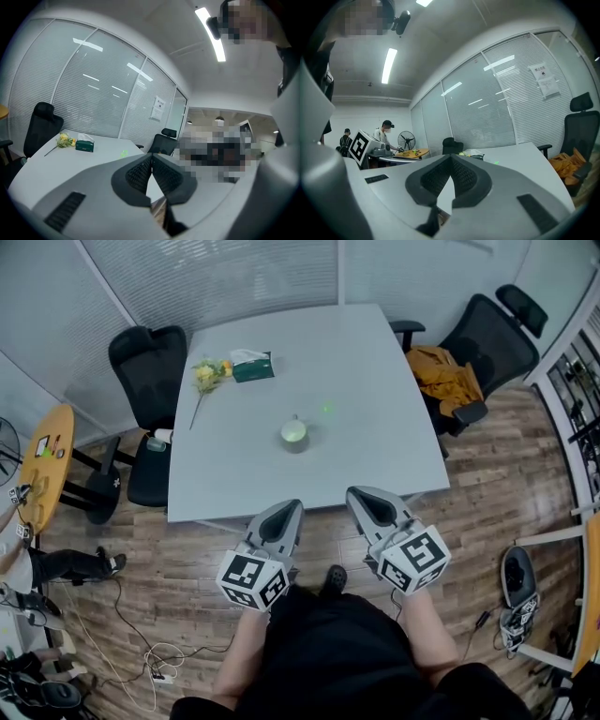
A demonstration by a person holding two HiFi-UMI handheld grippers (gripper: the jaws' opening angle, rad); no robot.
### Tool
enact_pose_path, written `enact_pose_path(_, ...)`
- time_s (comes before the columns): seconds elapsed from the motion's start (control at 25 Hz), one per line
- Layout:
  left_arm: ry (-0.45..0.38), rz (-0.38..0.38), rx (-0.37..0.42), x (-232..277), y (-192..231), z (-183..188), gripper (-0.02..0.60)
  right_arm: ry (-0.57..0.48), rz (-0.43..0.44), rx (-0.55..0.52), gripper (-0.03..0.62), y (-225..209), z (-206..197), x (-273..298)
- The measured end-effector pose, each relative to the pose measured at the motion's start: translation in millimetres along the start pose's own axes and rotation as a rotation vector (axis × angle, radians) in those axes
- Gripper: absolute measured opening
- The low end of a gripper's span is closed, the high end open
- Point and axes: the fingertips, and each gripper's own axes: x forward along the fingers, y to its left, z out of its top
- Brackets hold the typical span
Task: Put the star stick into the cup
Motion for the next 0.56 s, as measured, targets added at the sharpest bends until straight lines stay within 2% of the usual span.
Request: enact_pose_path(0.56, -0.006, 0.008, 0.006, -3.9, 7.6, 4.4, -0.003, 0.01, 0.001, -0.013, 0.006, 4.4, -0.2, 6.5)
